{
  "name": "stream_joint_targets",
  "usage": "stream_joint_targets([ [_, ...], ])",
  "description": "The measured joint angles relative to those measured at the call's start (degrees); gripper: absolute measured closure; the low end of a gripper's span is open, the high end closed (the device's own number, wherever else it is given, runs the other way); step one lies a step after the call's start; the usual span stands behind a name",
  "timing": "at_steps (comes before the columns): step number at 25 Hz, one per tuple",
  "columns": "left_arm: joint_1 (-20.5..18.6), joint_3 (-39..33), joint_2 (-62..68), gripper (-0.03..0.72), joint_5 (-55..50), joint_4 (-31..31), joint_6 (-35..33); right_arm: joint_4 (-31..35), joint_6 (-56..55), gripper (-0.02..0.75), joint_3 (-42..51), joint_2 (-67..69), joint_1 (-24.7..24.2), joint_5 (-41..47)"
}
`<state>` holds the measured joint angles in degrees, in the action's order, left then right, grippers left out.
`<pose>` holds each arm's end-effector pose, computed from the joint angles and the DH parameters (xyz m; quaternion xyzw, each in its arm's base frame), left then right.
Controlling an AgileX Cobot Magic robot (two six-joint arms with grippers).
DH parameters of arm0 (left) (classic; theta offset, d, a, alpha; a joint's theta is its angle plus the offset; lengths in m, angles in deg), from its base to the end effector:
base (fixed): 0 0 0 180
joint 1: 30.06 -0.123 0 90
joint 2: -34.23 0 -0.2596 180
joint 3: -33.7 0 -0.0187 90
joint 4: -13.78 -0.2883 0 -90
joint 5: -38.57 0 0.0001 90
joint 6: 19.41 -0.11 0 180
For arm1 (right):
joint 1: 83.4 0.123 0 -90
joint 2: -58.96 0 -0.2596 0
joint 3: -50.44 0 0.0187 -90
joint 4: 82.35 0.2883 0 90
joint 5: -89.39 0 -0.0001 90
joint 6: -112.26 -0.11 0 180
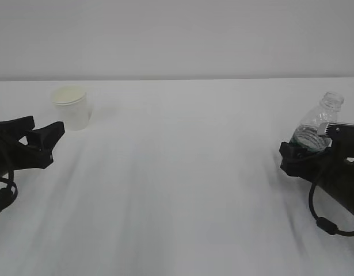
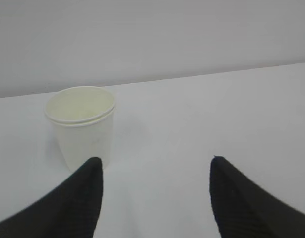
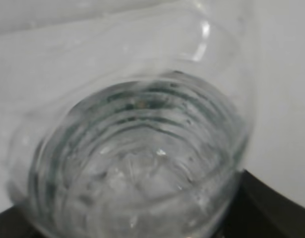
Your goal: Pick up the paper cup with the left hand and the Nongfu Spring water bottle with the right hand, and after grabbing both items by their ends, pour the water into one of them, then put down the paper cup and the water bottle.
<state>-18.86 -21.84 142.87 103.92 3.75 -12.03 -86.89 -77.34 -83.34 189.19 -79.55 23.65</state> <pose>0.2779 -0.0728 0.0793 0.1045 0.7535 -0.1408 0.6337 0.3055 0.0285 -0.0044 0.0074 0.8227 0.0868 0.5617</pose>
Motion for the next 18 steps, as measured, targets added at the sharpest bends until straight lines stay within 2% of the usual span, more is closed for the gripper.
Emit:
stream_joint_targets([
  [8,0.0,0.0,0.0,0.204,0.0,0.0,0.0,0.0,0.0,0.256,-0.1,0.0,0.0,-0.1],
  [18,0.0,0.0,0.0,0.205,0.0,0.0,0.0,0.0,2.8,0.277,-0.1,0.0,0.0,-0.2],
])
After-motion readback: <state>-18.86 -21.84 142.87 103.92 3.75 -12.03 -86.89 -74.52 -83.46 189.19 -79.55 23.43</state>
